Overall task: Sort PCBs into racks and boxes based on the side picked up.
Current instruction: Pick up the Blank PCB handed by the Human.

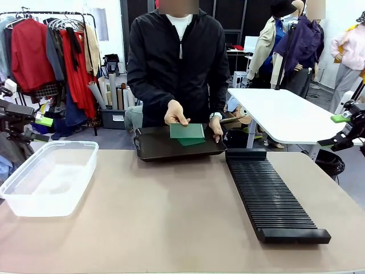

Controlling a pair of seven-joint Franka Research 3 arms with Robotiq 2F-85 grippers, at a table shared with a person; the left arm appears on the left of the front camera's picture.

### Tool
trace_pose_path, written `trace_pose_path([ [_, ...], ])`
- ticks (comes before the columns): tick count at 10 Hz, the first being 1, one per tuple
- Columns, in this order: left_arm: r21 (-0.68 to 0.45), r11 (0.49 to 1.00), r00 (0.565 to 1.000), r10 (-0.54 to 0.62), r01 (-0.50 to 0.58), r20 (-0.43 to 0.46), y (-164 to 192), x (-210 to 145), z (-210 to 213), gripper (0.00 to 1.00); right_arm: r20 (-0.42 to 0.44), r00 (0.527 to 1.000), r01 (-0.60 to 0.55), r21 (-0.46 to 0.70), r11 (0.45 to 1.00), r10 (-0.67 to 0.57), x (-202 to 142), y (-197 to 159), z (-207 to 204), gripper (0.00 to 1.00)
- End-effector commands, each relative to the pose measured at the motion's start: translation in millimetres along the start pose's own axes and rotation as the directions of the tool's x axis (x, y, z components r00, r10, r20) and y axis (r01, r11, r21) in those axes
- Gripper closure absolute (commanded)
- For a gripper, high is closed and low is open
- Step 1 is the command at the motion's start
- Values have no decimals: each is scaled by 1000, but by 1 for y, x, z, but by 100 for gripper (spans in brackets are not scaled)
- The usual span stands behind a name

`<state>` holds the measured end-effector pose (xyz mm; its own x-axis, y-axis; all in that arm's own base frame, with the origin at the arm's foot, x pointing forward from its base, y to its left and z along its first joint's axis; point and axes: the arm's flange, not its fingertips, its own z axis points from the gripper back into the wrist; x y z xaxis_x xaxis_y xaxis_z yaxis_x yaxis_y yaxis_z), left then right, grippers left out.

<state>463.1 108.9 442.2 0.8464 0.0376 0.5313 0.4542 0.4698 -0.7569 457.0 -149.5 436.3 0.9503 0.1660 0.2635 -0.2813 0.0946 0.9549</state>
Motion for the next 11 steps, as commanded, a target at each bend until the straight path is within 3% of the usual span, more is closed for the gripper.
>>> trace_pose_path([
  [1,0,1000,1000,4,-4,0,-2,1,1,0,2,1000,2,-1,1000,-2,0,2,1,0],
  [5,0,1000,1000,4,-4,0,-2,1,1,0,44,999,-5,-7,1000,5,9,-6,-14,0],
  [8,0,1000,1000,4,-4,0,-2,1,1,0,108,994,14,-10,1000,-13,23,-19,-44,0],
  [11,0,1000,1000,4,-4,0,-2,1,1,0,96,995,-1,-31,1000,4,45,-27,-85,0],
])
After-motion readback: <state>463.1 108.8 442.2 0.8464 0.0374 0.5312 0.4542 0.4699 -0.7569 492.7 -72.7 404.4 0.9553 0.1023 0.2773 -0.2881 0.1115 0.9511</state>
